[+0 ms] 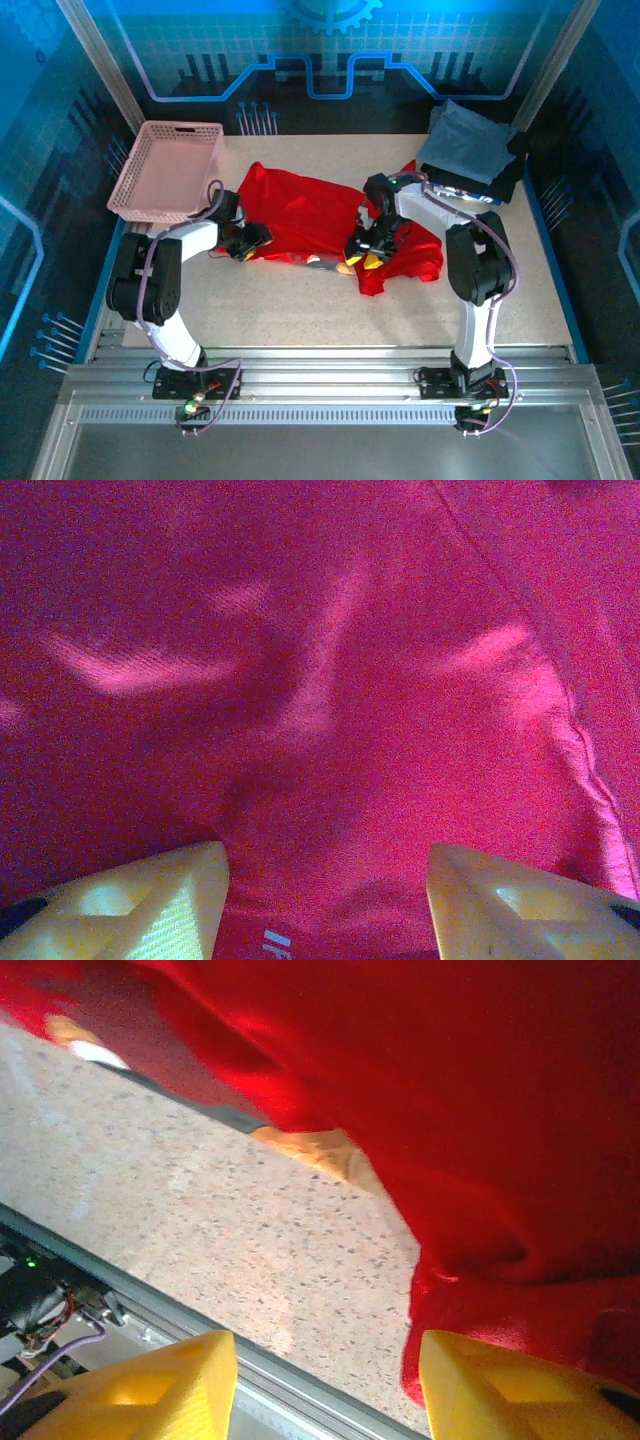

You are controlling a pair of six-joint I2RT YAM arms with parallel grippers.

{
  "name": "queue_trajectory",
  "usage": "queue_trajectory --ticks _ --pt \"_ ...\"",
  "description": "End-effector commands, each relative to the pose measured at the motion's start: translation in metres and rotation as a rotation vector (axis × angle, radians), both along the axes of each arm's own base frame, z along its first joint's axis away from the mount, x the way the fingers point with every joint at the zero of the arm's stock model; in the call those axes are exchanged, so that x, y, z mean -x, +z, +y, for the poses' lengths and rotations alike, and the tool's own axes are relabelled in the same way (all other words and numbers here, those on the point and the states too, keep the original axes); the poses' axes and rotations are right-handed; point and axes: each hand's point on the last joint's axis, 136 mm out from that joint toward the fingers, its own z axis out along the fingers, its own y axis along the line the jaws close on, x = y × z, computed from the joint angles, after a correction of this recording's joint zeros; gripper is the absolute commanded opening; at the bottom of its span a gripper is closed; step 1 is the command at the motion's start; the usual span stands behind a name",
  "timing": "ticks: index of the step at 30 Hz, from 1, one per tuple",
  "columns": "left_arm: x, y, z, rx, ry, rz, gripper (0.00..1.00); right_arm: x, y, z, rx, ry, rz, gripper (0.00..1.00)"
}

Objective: Fold and stack the t-shirts

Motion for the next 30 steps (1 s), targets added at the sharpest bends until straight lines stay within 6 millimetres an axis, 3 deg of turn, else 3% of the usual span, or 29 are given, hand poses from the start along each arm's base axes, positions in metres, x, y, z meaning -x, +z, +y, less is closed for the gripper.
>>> queue_trajectory --ticks 1,5,9,17,30 --pt "0.019 -0.007 0.001 -0.028 -0.023 0.050 0.57 0.005 0.037 -0.014 -0.038 -0.074 -0.087 0.53" --pt "0.018 -0.007 0.001 -0.023 -0.020 0.050 0.57 0.034 0.047 -0.053 -0.014 -0.177 -0.116 0.54" --pt "0.015 -0.005 -0.001 -0.012 -0.020 0.044 0.57 0.057 0.030 -0.073 -0.066 -0.287 -0.092 0.50" --pt "0.009 0.005 -0.005 0.002 -0.037 0.018 0.57 0.038 -0.016 -0.068 -0.260 -0.469 -0.089 0.49" --pt "0.011 0.009 -0.005 0.001 -0.041 0.009 0.57 0.026 -0.037 -0.064 -0.299 -0.533 -0.051 0.53"
